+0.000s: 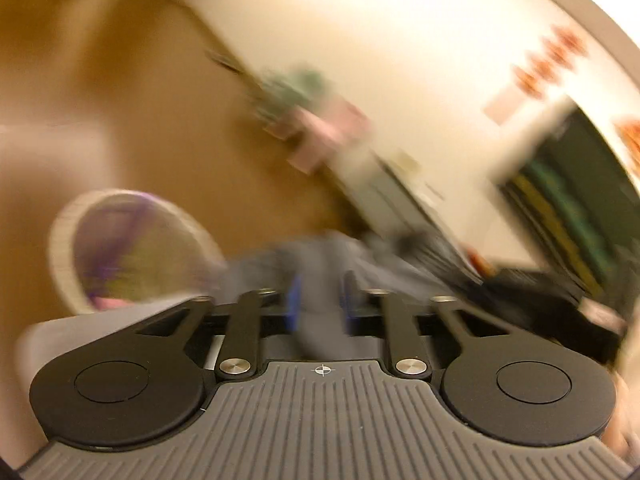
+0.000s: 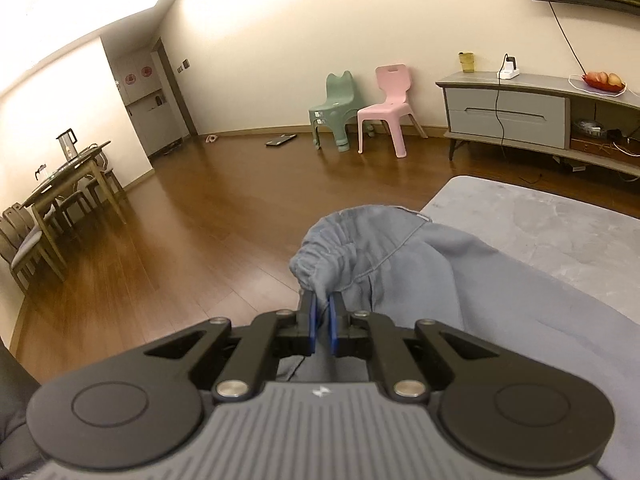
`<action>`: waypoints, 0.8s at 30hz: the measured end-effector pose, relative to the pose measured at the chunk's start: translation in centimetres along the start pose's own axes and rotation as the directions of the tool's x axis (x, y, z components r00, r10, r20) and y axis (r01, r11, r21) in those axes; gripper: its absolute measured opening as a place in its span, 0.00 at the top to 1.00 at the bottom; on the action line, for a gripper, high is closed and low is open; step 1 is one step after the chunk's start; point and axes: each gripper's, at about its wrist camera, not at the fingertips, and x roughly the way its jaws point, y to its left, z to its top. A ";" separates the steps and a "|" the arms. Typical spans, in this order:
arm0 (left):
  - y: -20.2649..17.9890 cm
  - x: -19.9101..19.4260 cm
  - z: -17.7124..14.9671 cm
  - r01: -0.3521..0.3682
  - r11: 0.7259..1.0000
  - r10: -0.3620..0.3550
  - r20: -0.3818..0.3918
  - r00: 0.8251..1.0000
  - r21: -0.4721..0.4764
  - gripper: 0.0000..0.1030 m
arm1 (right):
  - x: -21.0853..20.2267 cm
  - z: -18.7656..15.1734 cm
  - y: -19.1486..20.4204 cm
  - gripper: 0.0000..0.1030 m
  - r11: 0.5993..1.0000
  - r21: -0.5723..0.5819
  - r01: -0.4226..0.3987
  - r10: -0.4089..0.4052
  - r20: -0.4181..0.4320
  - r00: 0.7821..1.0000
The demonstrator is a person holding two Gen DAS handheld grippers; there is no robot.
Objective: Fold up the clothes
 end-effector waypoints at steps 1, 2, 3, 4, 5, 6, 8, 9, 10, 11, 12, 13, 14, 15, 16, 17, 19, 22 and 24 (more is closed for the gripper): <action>-0.4 0.8 0.1 -0.001 1.000 0.001 -0.033 0.999 0.016 0.65 | -0.7 0.0 0.0 0.93 1.000 -0.004 -0.003 0.003 0.002 1.000; -0.6 1.9 0.2 -0.040 0.999 0.042 -0.060 0.997 0.024 0.52 | -1.2 0.0 0.1 0.93 1.000 -0.006 -0.007 0.007 0.004 1.000; -0.9 2.9 0.2 -0.080 0.996 0.082 -0.086 0.993 0.033 0.45 | -1.6 -0.1 0.2 0.93 1.000 -0.008 -0.011 0.011 0.008 1.000; -1.1 3.9 0.2 -0.119 0.992 0.123 -0.111 0.986 0.042 0.43 | -2.0 -0.2 0.3 0.93 1.000 -0.007 -0.017 0.018 0.014 1.000; -1.1 4.6 0.2 -0.136 0.990 0.140 -0.134 0.981 0.042 0.42 | -2.4 0.0 0.4 0.93 1.000 -0.003 -0.025 0.025 0.022 0.999; -0.9 5.2 0.2 -0.135 0.990 0.139 -0.154 0.978 0.032 0.41 | -2.9 0.2 0.5 0.93 0.999 0.001 -0.032 0.032 0.032 0.999; -0.5 6.5 0.0 -0.114 0.993 0.114 -0.205 0.972 0.012 0.58 | -3.6 0.3 0.1 0.93 0.999 0.009 -0.039 0.038 0.047 0.998; -0.5 7.0 0.0 -0.090 0.996 0.089 -0.225 0.970 0.007 0.77 | -3.6 0.3 0.0 0.93 0.999 0.012 -0.038 0.037 0.047 0.998; -0.7 7.5 0.2 -0.057 0.998 0.057 -0.239 0.969 0.007 0.92 | -3.5 0.3 -0.1 0.93 0.999 0.013 -0.036 0.036 0.045 0.998; -0.7 7.9 0.5 -0.015 1.000 0.013 -0.254 0.967 -0.005 1.00 | -3.4 0.2 -0.2 0.93 0.999 0.014 -0.033 0.032 0.041 0.999; -0.5 8.2 1.0 0.035 0.999 -0.041 -0.269 0.962 -0.026 1.00 | -3.4 0.1 -0.3 0.93 0.999 0.014 -0.028 0.028 0.038 0.999; -0.2 8.3 1.4 0.104 0.992 -0.121 -0.271 0.955 -0.073 1.00 | -3.7 0.0 -0.4 0.93 0.999 0.023 -0.029 0.028 0.045 0.999; 0.4 8.1 1.8 0.189 0.972 -0.220 -0.257 0.941 -0.140 1.00 | -4.2 -0.1 -0.7 0.89 0.999 0.037 -0.032 0.030 0.059 0.998; 1.4 8.0 2.1 0.261 0.941 -0.309 -0.233 0.922 -0.214 1.00 | -4.8 -0.2 -0.9 0.84 0.998 0.051 -0.036 0.032 0.073 0.997; 2.7 8.0 2.1 0.323 0.900 -0.388 -0.200 0.900 -0.292 1.00 | -5.7 -0.3 -1.3 0.81 0.996 0.072 -0.046 0.039 0.097 0.995; 4.2 8.3 2.0 0.344 0.864 -0.431 -0.187 0.883 -0.369 1.00 | -6.9 -0.6 -1.8 0.67 0.993 0.102 -0.065 0.051 0.126 0.991; 6.9 9.6 1.4 0.300 0.816 -0.445 -0.207 0.871 -0.494 1.00 | -9.5 -2.3 -2.8 0.43 0.986 0.144 -0.089 0.063 0.171 0.983; 7.6 9.5 0.9 0.172 0.866 -0.318 -0.251 0.914 -0.469 0.87 | -12.9 -5.8 -3.7 0.42 0.979 0.170 -0.115 0.085 0.176 0.981; 7.3 8.3 0.9 0.141 0.886 -0.266 -0.238 0.934 -0.441 0.58 | -14.6 -9.1 -3.3 0.42 0.987 0.125 -0.101 0.085 0.128 0.988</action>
